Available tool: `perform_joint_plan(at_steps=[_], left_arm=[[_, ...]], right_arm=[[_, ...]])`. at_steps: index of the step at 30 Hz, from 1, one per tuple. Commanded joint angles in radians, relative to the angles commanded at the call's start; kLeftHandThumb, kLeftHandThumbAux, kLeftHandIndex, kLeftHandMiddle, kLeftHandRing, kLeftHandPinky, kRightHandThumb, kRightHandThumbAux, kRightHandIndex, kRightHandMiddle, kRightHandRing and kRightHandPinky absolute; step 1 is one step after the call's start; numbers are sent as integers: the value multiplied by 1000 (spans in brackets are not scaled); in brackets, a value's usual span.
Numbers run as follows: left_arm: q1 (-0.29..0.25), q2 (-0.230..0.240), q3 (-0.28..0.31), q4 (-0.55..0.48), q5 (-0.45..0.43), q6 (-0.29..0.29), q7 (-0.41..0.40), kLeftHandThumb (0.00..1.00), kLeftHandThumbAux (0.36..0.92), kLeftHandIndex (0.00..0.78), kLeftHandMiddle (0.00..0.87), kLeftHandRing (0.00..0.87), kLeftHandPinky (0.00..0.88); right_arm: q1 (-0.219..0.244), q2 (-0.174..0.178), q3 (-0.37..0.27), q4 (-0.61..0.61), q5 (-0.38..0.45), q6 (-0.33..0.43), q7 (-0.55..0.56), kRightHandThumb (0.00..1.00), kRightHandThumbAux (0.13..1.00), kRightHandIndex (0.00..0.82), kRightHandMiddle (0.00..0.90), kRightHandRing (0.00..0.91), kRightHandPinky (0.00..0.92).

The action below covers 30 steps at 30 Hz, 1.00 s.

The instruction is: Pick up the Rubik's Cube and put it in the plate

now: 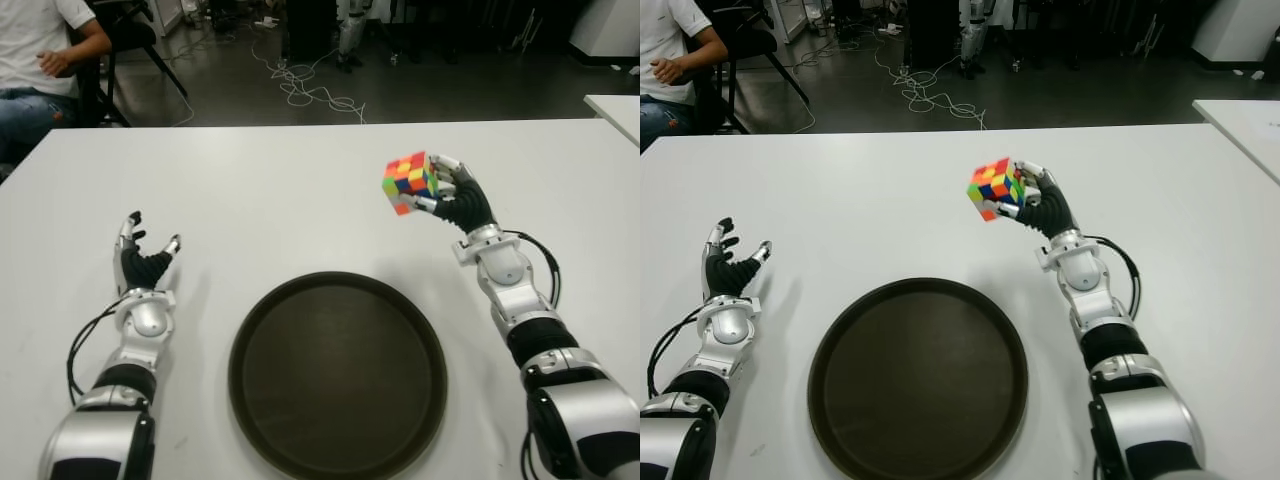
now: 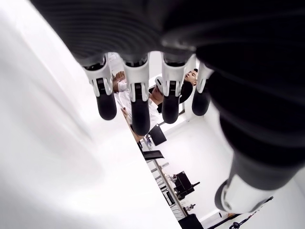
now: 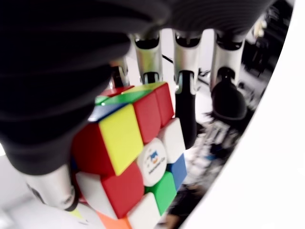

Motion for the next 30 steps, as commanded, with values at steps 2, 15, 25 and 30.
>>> perform_joint_plan(at_steps=[2, 15, 25, 30], left_arm=[[-1, 0, 1, 0, -1, 3, 0, 15, 731, 108, 147, 146, 146], [-1, -4, 9, -3, -12, -3, -8, 5, 738, 108, 146, 149, 148], [-3, -1, 0, -2, 0, 3, 3, 1, 742, 111, 159, 168, 185], [-3, -2, 3, -1, -3, 1, -1, 10, 746, 117, 160, 175, 193]], right_arm=[[24, 11, 0, -46, 9, 7, 15, 679, 726, 434, 801, 821, 807], [119, 36, 2, -300, 86, 159, 139, 687, 724, 435, 792, 809, 796], [149, 29, 25, -406, 59, 226, 178, 686, 725, 436, 790, 811, 802], [145, 21, 34, -408, 43, 229, 193, 684, 726, 435, 780, 802, 792]])
